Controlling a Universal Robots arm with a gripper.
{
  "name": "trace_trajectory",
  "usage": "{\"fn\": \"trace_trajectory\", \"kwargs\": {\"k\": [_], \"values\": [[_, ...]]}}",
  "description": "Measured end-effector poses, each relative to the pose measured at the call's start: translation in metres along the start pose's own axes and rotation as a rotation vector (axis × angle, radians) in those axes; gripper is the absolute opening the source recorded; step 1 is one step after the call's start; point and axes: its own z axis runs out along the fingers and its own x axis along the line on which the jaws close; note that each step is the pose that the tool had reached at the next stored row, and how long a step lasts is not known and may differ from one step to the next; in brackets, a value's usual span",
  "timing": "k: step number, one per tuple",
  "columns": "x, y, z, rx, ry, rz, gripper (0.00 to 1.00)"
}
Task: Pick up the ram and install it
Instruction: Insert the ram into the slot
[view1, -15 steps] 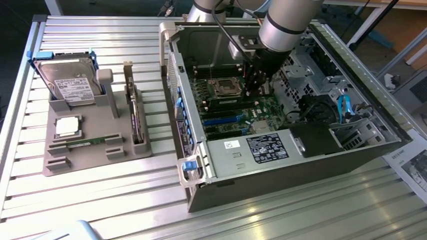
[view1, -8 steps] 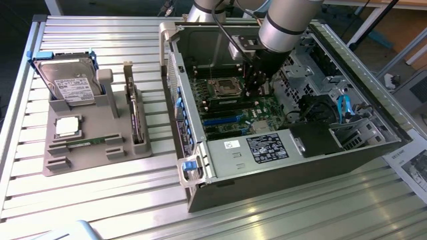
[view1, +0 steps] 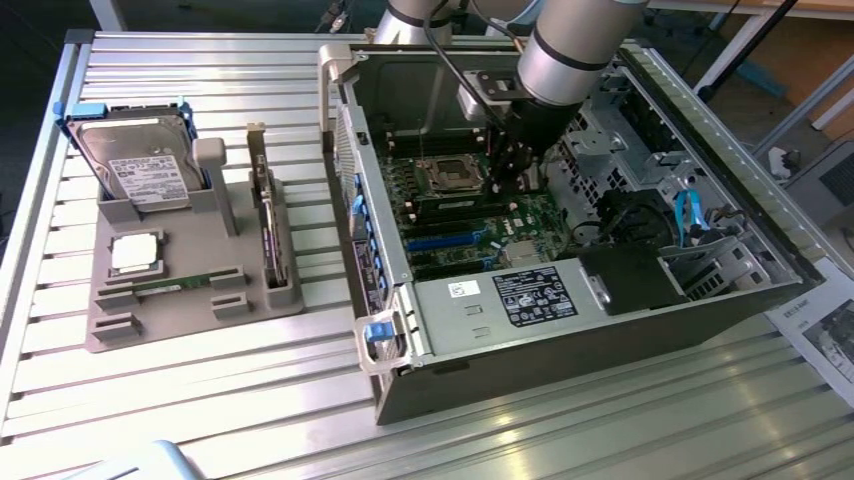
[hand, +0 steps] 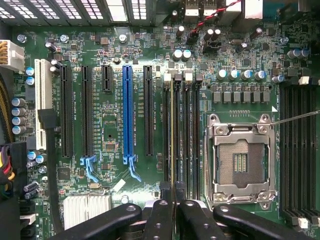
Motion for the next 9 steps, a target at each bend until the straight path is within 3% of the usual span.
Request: {"fn": "trace_trajectory", "kwargs": {"k": [9], "values": [[0.0, -0.0009, 0.0, -0.0003, -0.0007, -0.009, 0.12]]}}
